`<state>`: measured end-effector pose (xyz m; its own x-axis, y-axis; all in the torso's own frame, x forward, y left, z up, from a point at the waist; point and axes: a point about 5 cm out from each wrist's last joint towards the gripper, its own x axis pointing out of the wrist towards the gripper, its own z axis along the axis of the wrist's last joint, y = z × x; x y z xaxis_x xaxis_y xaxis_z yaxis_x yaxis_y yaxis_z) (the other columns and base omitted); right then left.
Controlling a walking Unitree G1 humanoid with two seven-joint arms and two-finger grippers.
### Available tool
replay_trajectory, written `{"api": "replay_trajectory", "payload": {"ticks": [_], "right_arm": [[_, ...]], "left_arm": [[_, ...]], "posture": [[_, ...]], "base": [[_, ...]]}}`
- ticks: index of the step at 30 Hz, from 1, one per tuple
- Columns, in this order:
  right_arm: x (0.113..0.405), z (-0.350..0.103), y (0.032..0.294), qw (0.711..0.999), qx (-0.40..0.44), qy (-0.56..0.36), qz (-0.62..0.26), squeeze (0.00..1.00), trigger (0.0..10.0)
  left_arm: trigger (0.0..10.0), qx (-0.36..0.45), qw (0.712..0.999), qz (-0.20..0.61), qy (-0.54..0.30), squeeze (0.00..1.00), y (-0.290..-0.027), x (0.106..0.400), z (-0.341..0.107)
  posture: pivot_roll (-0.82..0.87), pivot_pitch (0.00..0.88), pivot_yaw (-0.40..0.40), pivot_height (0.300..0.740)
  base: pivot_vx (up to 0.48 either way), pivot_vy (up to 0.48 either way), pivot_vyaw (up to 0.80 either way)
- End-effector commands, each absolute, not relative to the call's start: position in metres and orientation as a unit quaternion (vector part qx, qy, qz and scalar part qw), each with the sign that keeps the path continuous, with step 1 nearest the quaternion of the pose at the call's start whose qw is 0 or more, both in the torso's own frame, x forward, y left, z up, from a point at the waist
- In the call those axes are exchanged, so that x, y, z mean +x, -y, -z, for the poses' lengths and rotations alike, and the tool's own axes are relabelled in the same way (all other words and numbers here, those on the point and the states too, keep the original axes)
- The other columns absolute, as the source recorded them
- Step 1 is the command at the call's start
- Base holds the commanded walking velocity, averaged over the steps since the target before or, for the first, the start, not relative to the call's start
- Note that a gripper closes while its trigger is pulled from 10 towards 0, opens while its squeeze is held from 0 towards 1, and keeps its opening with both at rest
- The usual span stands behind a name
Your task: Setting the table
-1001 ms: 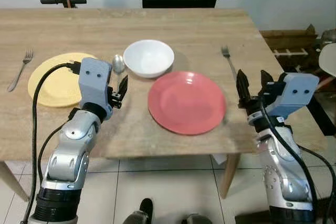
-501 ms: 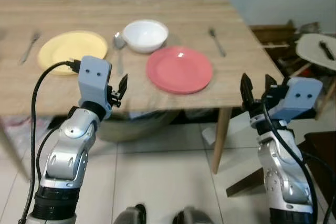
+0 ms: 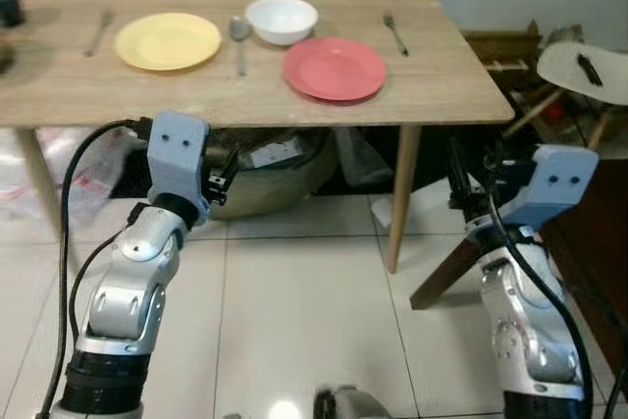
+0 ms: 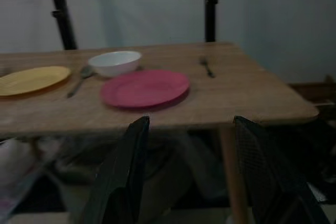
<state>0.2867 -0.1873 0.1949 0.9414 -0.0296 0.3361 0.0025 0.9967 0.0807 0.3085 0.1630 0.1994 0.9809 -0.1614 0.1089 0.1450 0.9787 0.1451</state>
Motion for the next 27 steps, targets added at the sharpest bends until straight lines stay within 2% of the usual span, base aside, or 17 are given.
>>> {"api": "replay_trajectory", "payload": {"ticks": [1,27], "right_arm": [[0.2853,-0.1922,0.1912,0.985,0.032,0.166,0.017,0.00,10.0],[0.2856,-0.1923,0.1923,0.985,0.030,0.167,0.017,0.00,10.0]], "left_arm": [[10.0,0.066,0.993,0.083,0.056,0.00,-0.1594,0.3081,-0.1964],[10.0,0.065,0.993,0.086,0.056,0.00,-0.1577,0.3087,-0.1958]], "posture": [[-0.10,0.049,0.049,0.740],[-0.10,0.043,0.046,0.740]], "base": [[-0.420,0.000,0.00],[-0.422,0.000,0.00]]}}
